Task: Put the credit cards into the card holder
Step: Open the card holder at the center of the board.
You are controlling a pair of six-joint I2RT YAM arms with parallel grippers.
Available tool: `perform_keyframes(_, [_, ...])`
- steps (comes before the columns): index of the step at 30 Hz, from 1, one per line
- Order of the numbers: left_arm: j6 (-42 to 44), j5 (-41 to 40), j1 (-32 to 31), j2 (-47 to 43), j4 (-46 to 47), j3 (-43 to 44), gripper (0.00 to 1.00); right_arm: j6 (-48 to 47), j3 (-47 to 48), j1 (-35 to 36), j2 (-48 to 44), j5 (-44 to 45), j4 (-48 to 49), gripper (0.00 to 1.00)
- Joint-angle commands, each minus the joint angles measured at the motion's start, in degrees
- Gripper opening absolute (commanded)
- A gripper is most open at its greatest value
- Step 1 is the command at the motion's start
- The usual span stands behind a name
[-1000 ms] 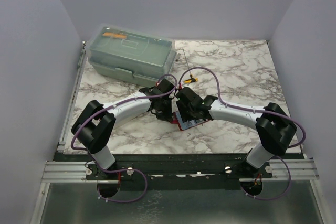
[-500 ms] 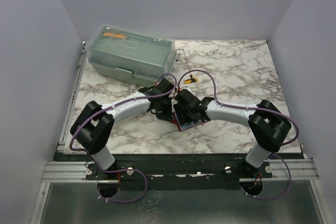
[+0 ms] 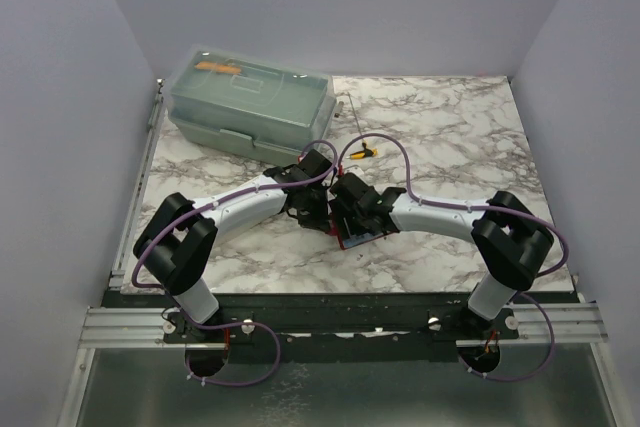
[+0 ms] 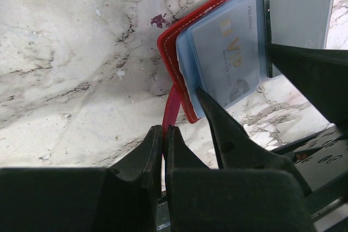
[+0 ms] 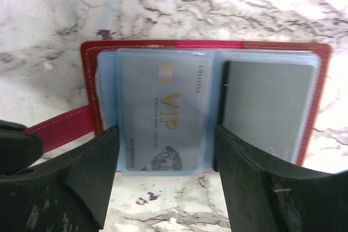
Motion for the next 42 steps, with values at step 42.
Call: perform_keyframes(42, [0.5,1.4,0.2,-0.9,-0.6,1.4,0.0,4.8,1.2,0.0,-8.8,18.4,-14.5,0.71])
